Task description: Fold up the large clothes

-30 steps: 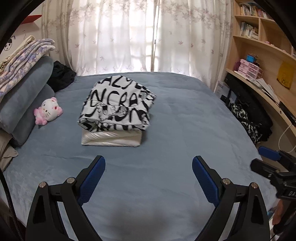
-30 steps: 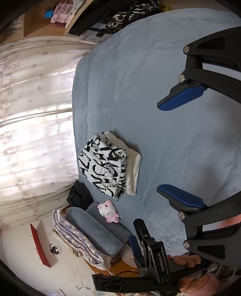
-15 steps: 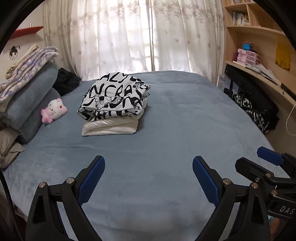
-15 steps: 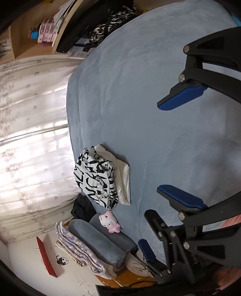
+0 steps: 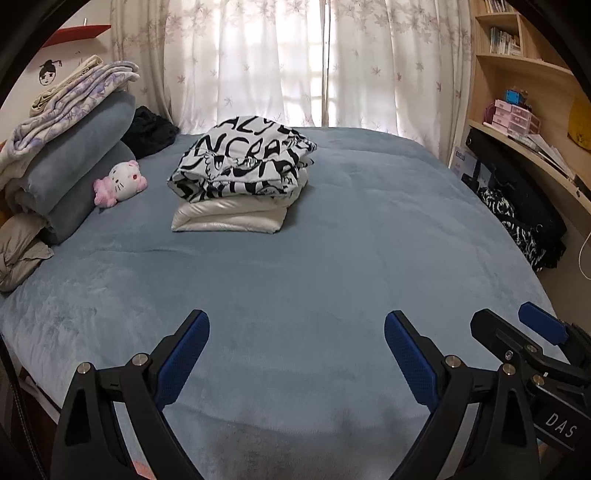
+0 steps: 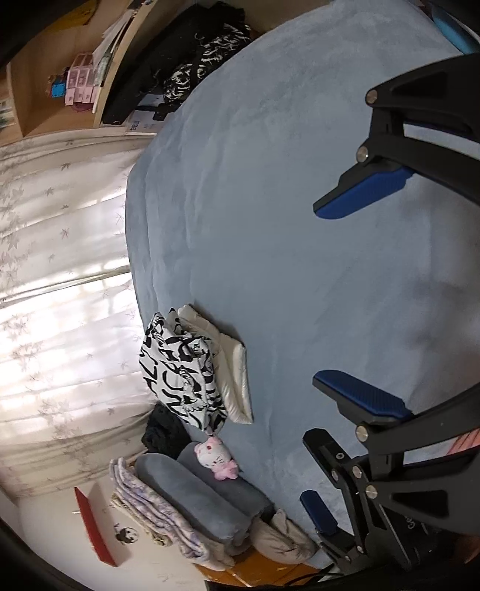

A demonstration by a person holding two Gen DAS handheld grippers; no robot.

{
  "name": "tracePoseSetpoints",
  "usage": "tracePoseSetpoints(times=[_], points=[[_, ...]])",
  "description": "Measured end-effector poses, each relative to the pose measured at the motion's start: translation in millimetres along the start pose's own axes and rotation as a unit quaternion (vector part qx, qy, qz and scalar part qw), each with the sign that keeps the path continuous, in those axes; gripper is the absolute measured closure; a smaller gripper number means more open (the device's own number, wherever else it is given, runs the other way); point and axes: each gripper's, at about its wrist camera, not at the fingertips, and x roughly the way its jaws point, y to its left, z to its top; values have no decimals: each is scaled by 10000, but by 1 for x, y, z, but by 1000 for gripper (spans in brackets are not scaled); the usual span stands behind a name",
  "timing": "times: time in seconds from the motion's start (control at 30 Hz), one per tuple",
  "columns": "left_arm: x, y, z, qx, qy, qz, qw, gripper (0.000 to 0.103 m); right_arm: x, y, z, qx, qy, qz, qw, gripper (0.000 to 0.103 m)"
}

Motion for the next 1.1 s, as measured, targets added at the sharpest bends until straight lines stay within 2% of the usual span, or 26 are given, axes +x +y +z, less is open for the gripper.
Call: tracePoseSetpoints(times=[0.47,1.1], points=[[10,1,-7,-37,204,-12,9998,9,4,-1,-9,-70,50,-98,9999,19],[18,2,-10,-113,353,-26,9993,10,13,-3,-9,11,176,-24,9998,19]])
